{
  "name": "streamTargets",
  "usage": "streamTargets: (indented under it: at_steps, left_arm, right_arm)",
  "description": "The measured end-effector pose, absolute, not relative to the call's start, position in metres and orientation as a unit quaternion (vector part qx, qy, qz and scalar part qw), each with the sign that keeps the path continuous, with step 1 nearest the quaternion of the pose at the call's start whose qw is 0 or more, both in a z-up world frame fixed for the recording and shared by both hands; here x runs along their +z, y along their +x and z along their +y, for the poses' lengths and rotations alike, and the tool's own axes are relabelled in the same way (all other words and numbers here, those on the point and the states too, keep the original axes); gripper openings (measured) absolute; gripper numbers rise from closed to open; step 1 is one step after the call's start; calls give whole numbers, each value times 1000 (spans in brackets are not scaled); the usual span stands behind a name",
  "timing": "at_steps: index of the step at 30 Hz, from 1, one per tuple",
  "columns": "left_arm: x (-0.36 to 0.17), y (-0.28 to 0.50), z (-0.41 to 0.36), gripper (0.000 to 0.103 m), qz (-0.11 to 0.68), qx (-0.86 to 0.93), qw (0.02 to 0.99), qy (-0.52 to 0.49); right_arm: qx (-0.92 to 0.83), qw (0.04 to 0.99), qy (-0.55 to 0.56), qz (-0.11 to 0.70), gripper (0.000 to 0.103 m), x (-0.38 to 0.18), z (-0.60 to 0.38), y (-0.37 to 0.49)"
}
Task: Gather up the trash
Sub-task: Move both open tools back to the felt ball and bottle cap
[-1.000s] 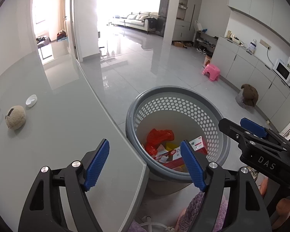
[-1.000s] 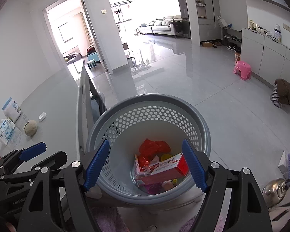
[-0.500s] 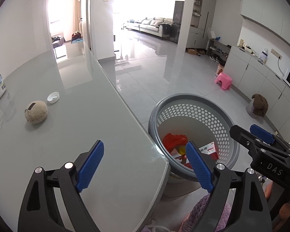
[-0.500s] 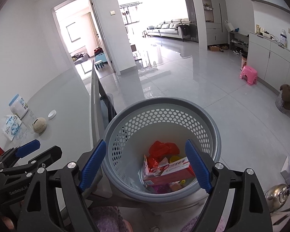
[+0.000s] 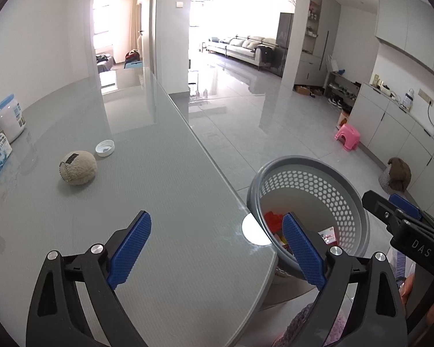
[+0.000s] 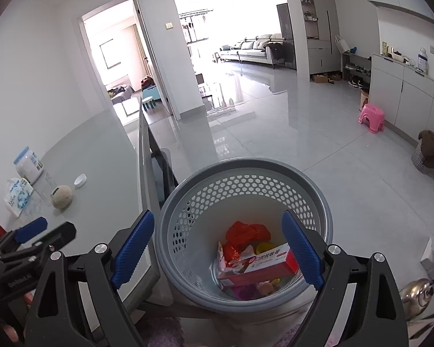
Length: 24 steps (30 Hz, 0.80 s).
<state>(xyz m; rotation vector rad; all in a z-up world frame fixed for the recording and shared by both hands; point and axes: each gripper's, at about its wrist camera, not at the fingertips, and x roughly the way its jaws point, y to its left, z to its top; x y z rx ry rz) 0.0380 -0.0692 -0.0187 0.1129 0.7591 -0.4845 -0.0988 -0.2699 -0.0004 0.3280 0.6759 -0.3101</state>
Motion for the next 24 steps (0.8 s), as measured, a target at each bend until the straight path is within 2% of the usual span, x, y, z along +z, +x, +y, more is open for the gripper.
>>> streamTargets:
  at_steps: [10, 24]
  left_arm:
    - [-28, 64, -47, 91, 377, -175, 908, 45]
    - [-40, 99, 25, 93, 378, -25, 925, -3]
  right_arm:
    - [-127, 923, 141, 336, 86, -7, -259, -75]
    - [-50, 928, 121, 350, 86, -21, -227, -7]
